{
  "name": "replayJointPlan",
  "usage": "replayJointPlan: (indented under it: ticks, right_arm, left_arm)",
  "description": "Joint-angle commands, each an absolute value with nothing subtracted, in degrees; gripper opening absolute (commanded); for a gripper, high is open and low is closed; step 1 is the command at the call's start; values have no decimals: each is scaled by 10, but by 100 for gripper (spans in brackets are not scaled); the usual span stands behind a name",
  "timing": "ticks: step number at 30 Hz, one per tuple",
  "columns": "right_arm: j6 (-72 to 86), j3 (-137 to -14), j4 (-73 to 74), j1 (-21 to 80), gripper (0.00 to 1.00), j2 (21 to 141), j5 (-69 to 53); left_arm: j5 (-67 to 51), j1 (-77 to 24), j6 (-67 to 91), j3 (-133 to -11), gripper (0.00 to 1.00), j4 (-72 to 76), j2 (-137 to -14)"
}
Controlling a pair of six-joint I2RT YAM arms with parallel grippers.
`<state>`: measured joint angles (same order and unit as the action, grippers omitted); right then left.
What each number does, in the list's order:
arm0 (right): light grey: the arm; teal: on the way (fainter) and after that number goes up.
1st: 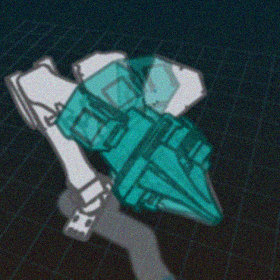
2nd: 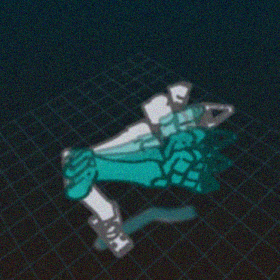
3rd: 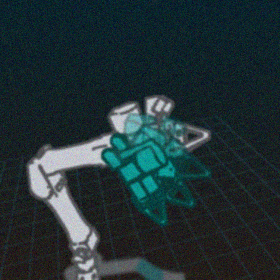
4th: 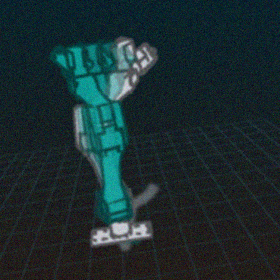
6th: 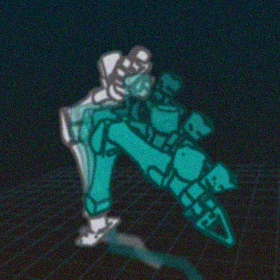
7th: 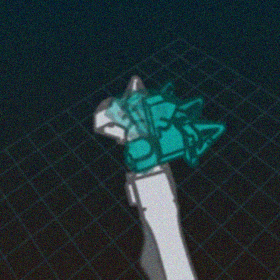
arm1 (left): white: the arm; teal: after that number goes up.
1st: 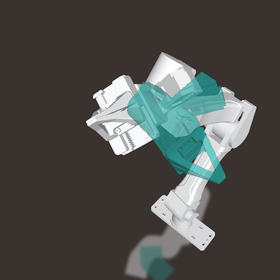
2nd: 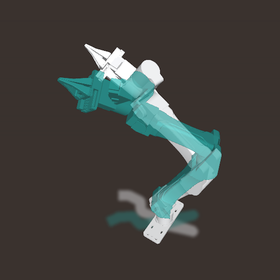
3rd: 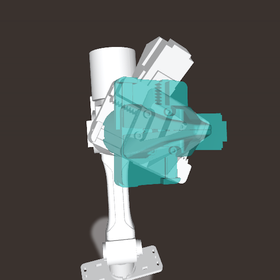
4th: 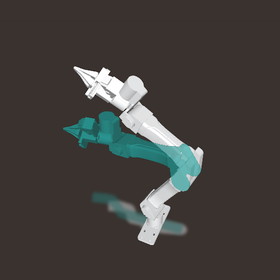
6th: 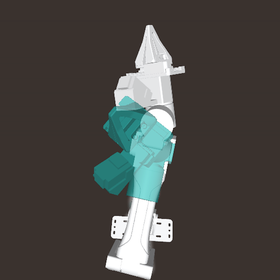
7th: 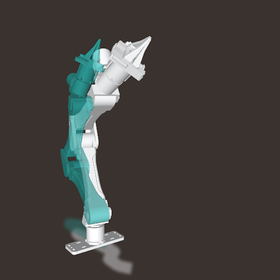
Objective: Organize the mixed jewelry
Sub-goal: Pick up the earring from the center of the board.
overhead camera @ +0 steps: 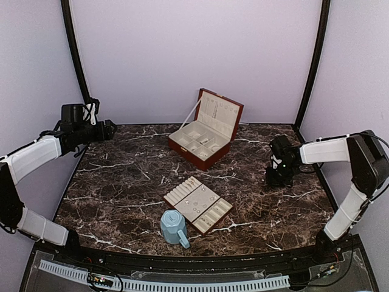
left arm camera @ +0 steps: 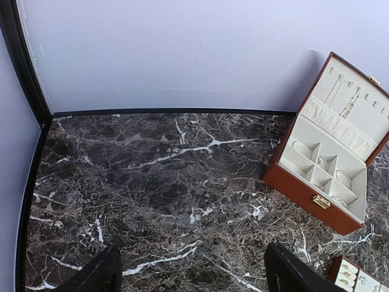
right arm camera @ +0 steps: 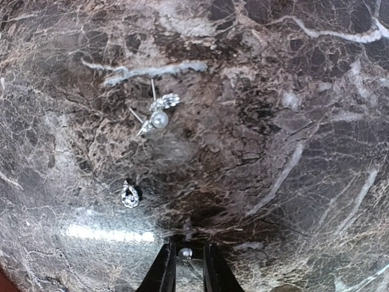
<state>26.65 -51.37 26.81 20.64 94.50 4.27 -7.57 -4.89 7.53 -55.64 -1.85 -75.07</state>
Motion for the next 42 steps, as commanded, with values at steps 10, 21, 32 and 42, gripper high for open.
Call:
replayJointPlan:
  ticks: [10,21,32,42]
  right_arm:
    - [267,-521,245,214,11,964,46]
    - [287,-519,223,214,0,934,30]
    - [356,-501,161,213,0,864,-70]
    - [410,-452,63,225,0,819,-159]
  left_arm:
    - [-74,-49,65,-553,84,-10,-729]
    - [-76,-49,66,-548,84,-6,-726]
    - [-76,-49,63,-544,83,-2,-727]
    - [-88,-49,56,-525,83,27,-702]
